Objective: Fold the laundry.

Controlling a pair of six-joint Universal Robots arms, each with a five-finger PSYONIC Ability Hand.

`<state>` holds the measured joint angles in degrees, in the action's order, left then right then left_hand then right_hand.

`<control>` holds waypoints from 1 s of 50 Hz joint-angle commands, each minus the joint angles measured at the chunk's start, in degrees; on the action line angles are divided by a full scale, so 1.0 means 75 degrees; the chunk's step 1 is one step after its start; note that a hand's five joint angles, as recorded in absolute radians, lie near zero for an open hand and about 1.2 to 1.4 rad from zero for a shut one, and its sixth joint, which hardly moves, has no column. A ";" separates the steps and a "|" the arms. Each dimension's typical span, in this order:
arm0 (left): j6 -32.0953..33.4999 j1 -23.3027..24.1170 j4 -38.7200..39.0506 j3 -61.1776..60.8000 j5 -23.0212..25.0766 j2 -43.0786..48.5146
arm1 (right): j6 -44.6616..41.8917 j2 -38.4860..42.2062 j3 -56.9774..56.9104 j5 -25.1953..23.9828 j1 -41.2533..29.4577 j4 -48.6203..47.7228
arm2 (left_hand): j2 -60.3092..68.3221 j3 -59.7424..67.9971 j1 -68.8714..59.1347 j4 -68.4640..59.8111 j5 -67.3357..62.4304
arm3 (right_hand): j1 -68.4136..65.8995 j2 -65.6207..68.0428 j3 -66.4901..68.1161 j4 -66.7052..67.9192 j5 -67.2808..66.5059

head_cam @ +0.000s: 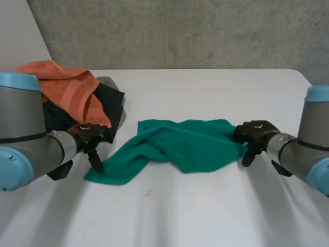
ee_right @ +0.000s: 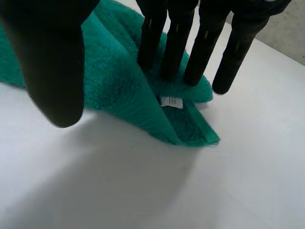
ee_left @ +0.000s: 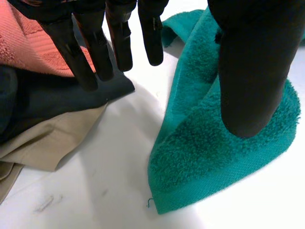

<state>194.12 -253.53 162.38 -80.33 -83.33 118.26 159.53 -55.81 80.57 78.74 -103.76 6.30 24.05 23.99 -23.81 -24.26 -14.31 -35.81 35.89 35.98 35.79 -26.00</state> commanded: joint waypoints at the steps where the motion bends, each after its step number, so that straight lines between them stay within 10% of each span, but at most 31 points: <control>1: 0.0016 0.0031 0.0122 -0.0105 0.0025 -0.0076 | 0.0303 0.0539 -0.0114 0.0152 -0.0123 -0.0886 | 0.0331 0.0340 -0.0363 -0.0304 -0.0297 | -0.5856 0.5846 0.5833 0.5858 -0.5830; 19: 0.0251 0.0687 0.0591 0.0292 -0.0549 0.0814 | 0.1521 -0.3995 0.0156 -0.1170 -0.0135 -0.0900 | -0.0433 -0.0424 0.0401 0.0460 0.0467 | -0.5892 0.5882 0.5869 0.5894 -0.5866; 25: 0.0380 0.1085 0.0545 0.0562 -0.1205 0.1201 | 0.2096 -0.4534 -0.0172 -0.1417 0.0029 -0.0548 | 0.2095 0.2103 -0.2127 -0.2067 -0.2060 | -0.5892 0.5882 0.5869 0.5894 -0.5866; 28: 0.0310 0.1168 0.0580 0.0632 -0.1416 0.1050 | 0.2003 -0.4640 -0.0231 -0.1429 0.0158 -0.0396 | 0.7145 0.7153 -0.7177 -0.7117 -0.7110 | -0.5892 0.5882 0.5869 0.5894 -0.5866; 35: 0.0122 0.1215 0.0545 0.0598 -0.0996 0.0136 | 0.1535 -0.4547 -0.0149 -0.1476 0.0393 -0.0056 | 0.7460 0.7468 -0.7492 -0.7432 -0.7425 | -0.5892 0.5882 0.5869 0.5894 -0.5866; 40: -0.0252 0.1320 0.0463 0.0574 -0.0563 -0.0438 | 0.1090 -0.4382 -0.0090 -0.1487 0.0160 0.0097 | 0.0115 0.0124 -0.0147 -0.0088 -0.0081 | -0.5892 0.5882 0.5869 0.5894 -0.5866; 50: -0.0722 0.1847 0.0428 0.0773 -0.0491 0.0333 | 0.1112 -0.4979 -0.0629 -0.1523 -0.0579 0.0097 | -0.0724 -0.0715 0.0692 0.0751 0.0758 | -0.5892 0.5882 0.5869 0.5894 -0.5866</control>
<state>189.92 -241.64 165.93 -75.74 -86.67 116.21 166.94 -90.19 78.57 67.39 -105.12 7.00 18.59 18.69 -19.10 -18.32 -8.07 -65.07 67.25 67.74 68.27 -56.96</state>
